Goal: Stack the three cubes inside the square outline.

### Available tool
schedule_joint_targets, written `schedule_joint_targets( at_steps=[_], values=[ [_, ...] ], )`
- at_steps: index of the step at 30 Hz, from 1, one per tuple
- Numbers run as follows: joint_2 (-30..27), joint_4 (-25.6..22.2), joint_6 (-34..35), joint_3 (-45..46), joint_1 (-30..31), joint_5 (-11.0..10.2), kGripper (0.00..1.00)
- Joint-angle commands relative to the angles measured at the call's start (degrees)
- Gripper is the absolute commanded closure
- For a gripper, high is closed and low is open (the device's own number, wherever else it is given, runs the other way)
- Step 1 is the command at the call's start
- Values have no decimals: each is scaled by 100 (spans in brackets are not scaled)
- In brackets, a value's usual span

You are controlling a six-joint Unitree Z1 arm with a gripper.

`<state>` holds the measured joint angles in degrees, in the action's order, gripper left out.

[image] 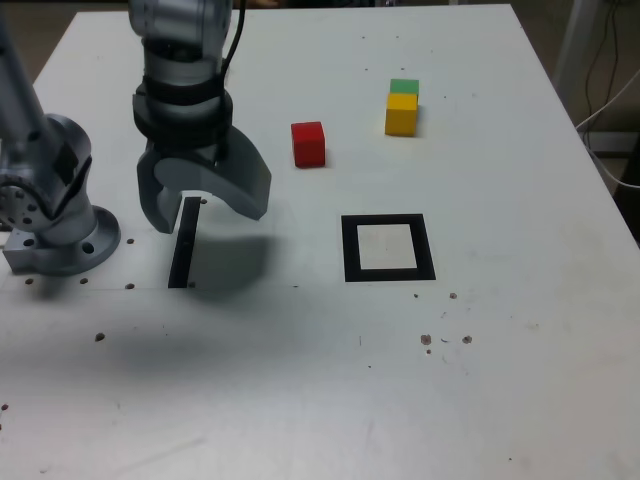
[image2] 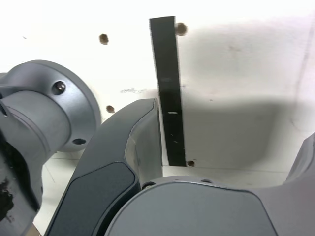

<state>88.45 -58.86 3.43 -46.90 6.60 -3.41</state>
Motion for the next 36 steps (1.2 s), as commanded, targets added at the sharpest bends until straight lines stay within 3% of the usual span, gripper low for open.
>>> schedule_joint_targets(
  at_steps=[1, 9, 13, 22, 29, 36],
  values=[
    [-22, -37, -35, -51, -18, -9, 1],
    [-16, -215, -140, -331, -28, -61, 1],
    [7, -581, -196, -749, -94, -168, 1],
    [230, -1393, -927, -1986, -992, -369, 0],
    [826, -1655, -1403, -2785, -1782, -643, 0],
    [1832, -1749, -1744, -3506, -2209, -894, 1]
  ],
)
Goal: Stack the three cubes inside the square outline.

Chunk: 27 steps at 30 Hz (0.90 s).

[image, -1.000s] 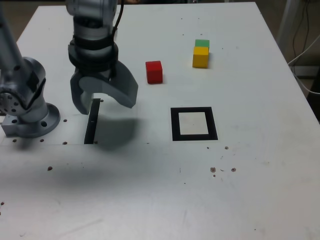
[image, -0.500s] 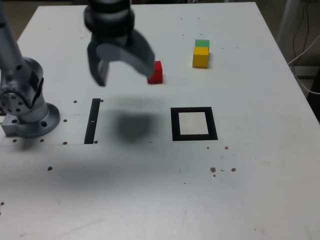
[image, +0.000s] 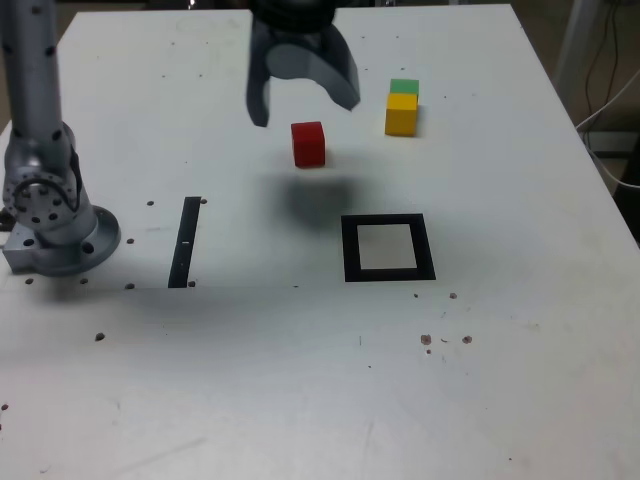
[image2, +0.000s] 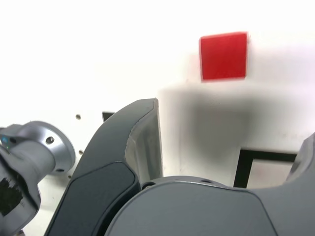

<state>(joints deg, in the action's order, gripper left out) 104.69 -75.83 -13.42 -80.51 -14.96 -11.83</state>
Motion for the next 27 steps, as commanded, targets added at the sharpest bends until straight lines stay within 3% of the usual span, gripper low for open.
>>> schedule_joint_targets(
  at_steps=[1, 7, 16, 27],
  values=[
    [402, -80, -109, -252, -85, -91, 1],
    [965, -100, -203, -367, -166, -119, 1],
    [1034, 379, -207, 123, -383, 73, 0],
    [1303, 844, -563, 150, -1079, 2, 0]
  ],
)
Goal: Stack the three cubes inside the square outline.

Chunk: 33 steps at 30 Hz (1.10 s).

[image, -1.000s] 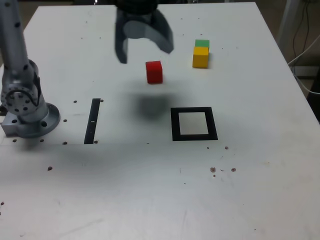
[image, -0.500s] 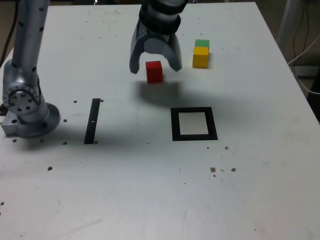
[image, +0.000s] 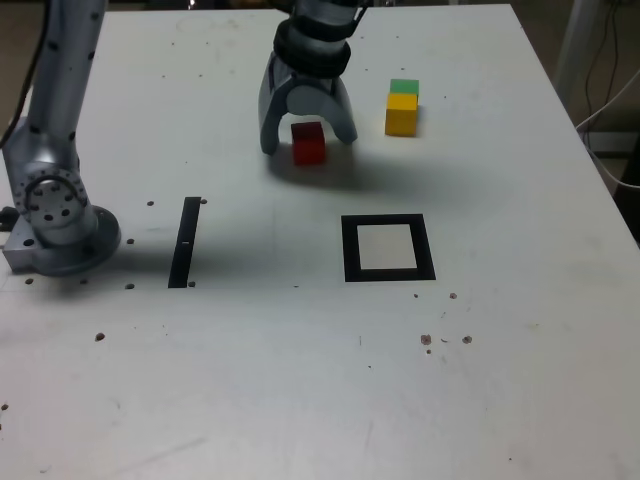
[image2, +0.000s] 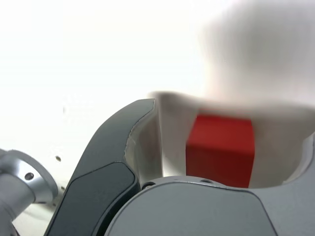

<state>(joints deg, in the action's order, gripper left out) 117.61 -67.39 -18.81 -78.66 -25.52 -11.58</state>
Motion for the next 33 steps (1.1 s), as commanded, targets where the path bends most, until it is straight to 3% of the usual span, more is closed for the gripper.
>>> schedule_joint_targets(
  at_steps=[1, 14, 33],
  values=[
    [11, 3, -30, -36, -45, -38, 0],
    [-254, 342, 52, 381, 29, 78, 4],
    [142, -7, 150, -270, 179, -18, 33]
  ],
)
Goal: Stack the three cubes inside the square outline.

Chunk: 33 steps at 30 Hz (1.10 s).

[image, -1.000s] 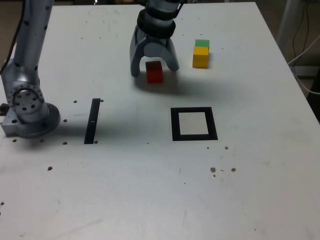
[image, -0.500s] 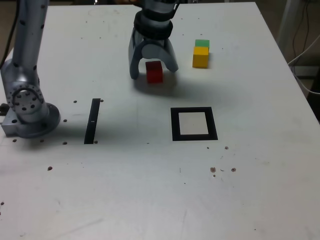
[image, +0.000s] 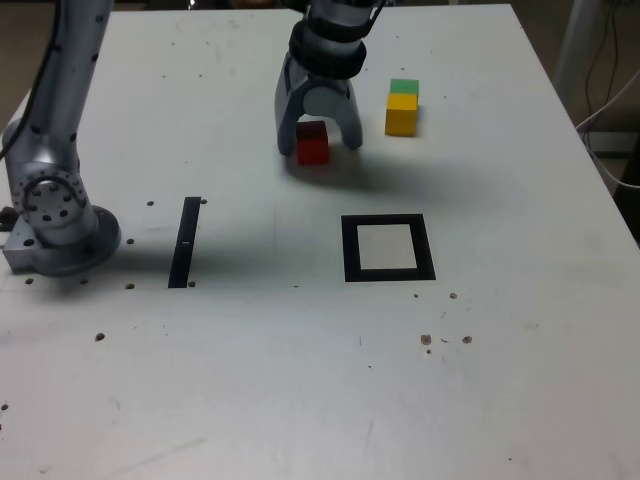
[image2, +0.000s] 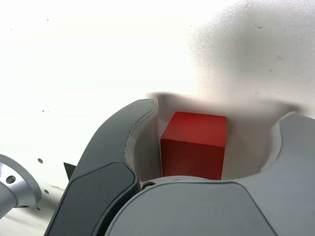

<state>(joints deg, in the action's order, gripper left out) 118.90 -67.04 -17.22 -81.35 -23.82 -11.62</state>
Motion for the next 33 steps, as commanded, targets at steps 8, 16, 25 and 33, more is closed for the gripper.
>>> schedule_joint_targets(
  at_steps=[8, 16, 25, 33],
  values=[
    [0, -108, -35, 4, -1, 25, 57],
    [-12, -65, -290, -12, -6, 145, 63],
    [-351, -312, -409, -103, 3, 54, 76],
    [-615, -1189, -242, -709, 693, 83, 78]
  ],
)
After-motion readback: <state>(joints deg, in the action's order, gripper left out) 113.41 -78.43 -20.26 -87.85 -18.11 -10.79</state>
